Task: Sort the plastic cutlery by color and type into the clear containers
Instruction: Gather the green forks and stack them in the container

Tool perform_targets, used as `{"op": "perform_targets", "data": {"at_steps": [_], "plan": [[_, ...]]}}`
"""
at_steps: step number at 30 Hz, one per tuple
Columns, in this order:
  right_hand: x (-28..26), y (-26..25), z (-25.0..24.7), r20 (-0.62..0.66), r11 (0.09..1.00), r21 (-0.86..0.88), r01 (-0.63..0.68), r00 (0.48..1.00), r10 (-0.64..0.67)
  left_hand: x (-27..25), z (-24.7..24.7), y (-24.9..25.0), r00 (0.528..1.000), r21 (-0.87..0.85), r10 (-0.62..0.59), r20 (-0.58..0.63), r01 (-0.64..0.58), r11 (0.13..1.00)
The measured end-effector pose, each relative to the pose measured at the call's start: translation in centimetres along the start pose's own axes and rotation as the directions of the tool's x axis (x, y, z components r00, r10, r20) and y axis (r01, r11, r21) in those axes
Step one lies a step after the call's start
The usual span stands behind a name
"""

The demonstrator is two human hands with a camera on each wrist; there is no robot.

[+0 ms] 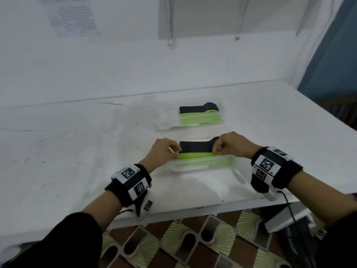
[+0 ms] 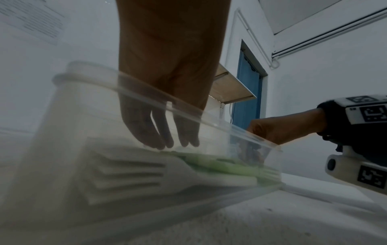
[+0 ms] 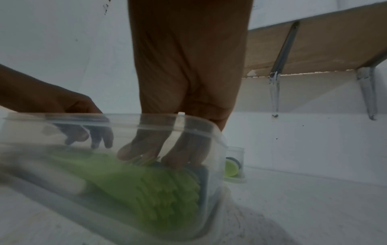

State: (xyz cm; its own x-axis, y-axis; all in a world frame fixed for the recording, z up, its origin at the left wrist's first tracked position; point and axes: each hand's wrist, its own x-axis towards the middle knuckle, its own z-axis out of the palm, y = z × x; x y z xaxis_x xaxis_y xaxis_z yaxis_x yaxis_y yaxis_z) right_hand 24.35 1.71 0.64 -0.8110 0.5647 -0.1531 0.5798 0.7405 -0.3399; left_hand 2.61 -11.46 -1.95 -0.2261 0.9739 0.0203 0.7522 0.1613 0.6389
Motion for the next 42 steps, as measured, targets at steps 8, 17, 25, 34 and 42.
{"op": "perform_targets", "data": {"at_steps": [8, 17, 25, 34, 42], "plan": [[0.4, 0.8, -0.6, -0.013, 0.987, 0.162, 0.003, 1.000, -0.001, 0.5, -1.0, 0.8, 0.994, -0.029, -0.004, 0.109, 0.007, 1.000], [0.8, 0.5, -1.9, 0.156, 0.966, 0.224, 0.127, 0.974, -0.164, 0.3, -1.0, 2.7, 0.948, -0.201, 0.076, 0.309, -0.013, 0.979], [2.2, 0.9, -2.7, 0.343, 0.970, 0.184, 0.161, 0.914, -0.217, 1.2, -0.4, 2.6, 0.924, -0.087, 0.080, 0.374, -0.051, 0.995], [3.6, 0.7, -3.3, 0.484, 0.968, 0.209, 0.143, 0.845, -0.229, 2.3, 0.4, 2.1, 0.862, -0.094, 0.127, 0.491, -0.093, 0.991], [4.4, 1.0, -3.3, 0.576, 0.976, 0.201, 0.082, 0.796, -0.185, 3.0, 0.7, 1.5, 0.844, -0.086, 0.148, 0.515, -0.121, 0.989]]}}
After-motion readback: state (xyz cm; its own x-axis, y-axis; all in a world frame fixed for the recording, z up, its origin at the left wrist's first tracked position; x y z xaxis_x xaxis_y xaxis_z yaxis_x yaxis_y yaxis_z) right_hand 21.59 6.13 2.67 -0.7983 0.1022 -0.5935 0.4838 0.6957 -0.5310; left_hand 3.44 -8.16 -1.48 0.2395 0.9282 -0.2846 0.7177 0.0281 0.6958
